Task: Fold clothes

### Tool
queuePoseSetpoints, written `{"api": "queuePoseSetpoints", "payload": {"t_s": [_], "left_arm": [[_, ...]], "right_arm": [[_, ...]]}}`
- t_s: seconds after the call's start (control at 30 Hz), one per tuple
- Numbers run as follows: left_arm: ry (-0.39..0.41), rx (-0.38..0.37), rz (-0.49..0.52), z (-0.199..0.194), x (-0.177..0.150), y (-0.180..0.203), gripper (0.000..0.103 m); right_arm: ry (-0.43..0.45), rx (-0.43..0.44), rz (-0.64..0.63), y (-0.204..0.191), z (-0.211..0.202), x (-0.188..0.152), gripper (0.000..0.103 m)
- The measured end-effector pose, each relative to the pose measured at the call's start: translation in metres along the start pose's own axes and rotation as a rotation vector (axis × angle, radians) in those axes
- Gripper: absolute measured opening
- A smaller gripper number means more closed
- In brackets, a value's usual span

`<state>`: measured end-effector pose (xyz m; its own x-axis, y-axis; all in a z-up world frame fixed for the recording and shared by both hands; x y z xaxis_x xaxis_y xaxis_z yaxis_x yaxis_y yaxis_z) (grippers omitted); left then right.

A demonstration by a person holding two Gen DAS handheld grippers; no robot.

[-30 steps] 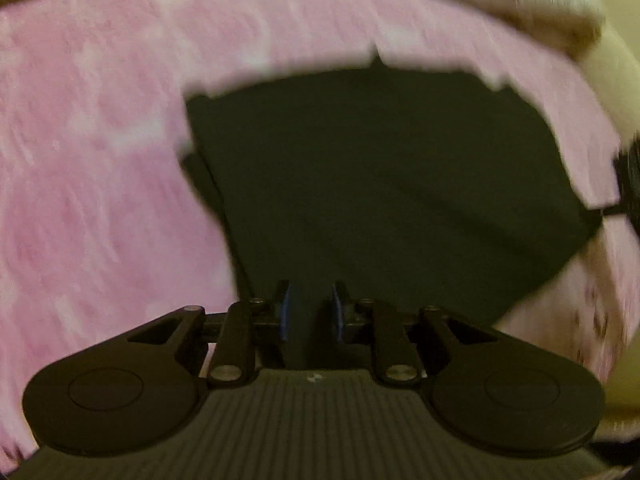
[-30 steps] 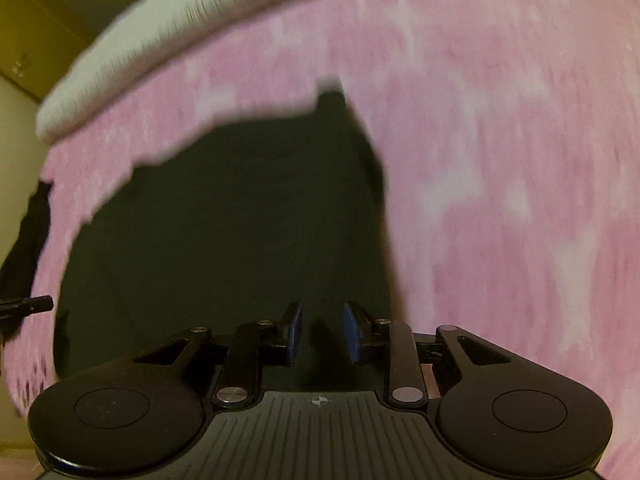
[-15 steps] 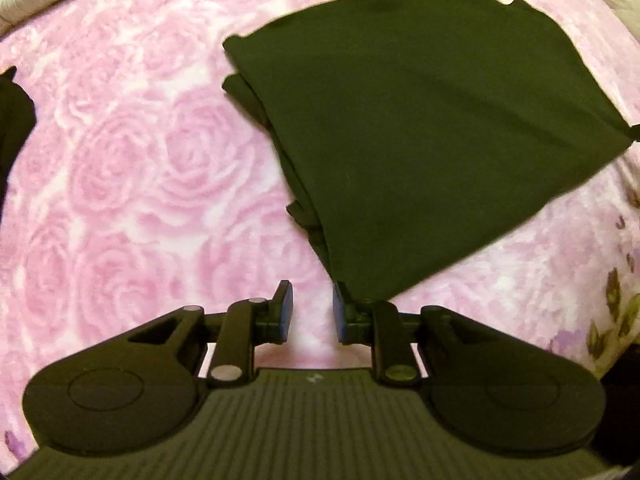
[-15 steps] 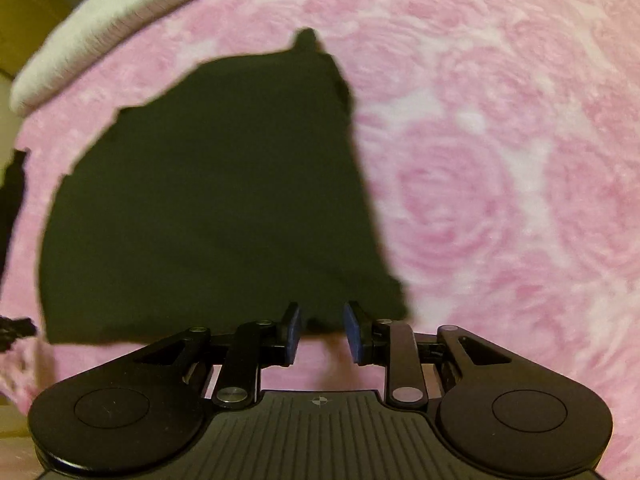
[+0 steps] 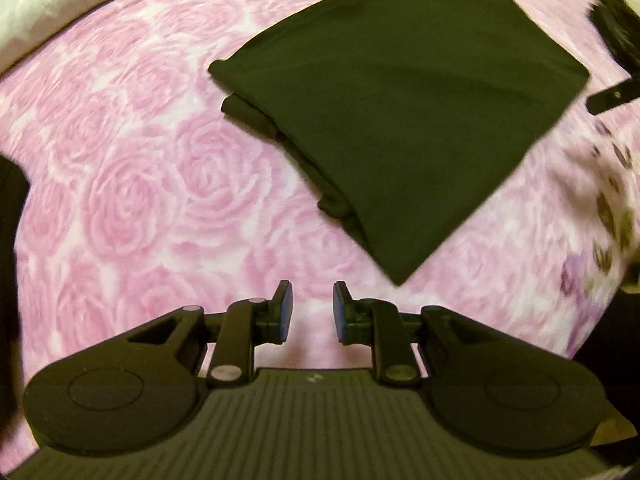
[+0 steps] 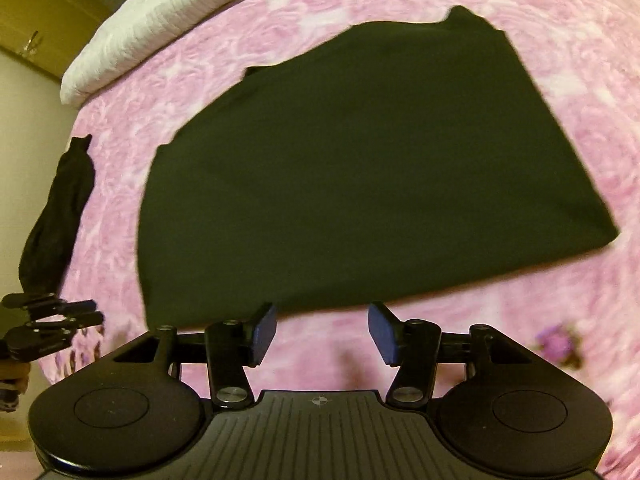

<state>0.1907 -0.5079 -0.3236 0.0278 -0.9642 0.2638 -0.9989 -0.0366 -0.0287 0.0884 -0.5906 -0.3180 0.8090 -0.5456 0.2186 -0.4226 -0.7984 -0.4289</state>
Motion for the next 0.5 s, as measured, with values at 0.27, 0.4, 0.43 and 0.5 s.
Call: {"api": "queuePoseSetpoints", "payload": {"t_s": [0.27,0.4,0.43,0.5], "left_arm": [[0.031,-0.108,0.228,0.004,-0.019,-0.046,0.019],[0.036,-0.133,0.333,0.008,-0.018,-0.055,0.019],[0.036,-0.136,0.355,0.010,-0.017,-0.057,0.019],[0.038,-0.143,0.401,0.012,-0.016,-0.059,0.019]], "right_arm": [[0.010,-0.044,-0.002,-0.077,0.026,-0.035,0.055],[0.014,-0.066,-0.004,-0.115,0.040,-0.053,0.055],[0.015,-0.071,-0.004,-0.124,0.043,-0.058,0.055],[0.018,-0.082,-0.005,-0.143,0.050,-0.066,0.056]]}}
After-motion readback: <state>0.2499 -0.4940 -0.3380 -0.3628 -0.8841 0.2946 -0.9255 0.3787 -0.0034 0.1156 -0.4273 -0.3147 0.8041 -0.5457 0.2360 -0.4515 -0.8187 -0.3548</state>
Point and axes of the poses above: each gripper's, at about its wrist camera, not at the fingertips, and z roughly the way its jaws point, y to its right, x to its top, the point moved 1 cm from there along z, roughly the way its jaws point, and after that the axes turned 2 degrees about x, right-handed, at the moved point
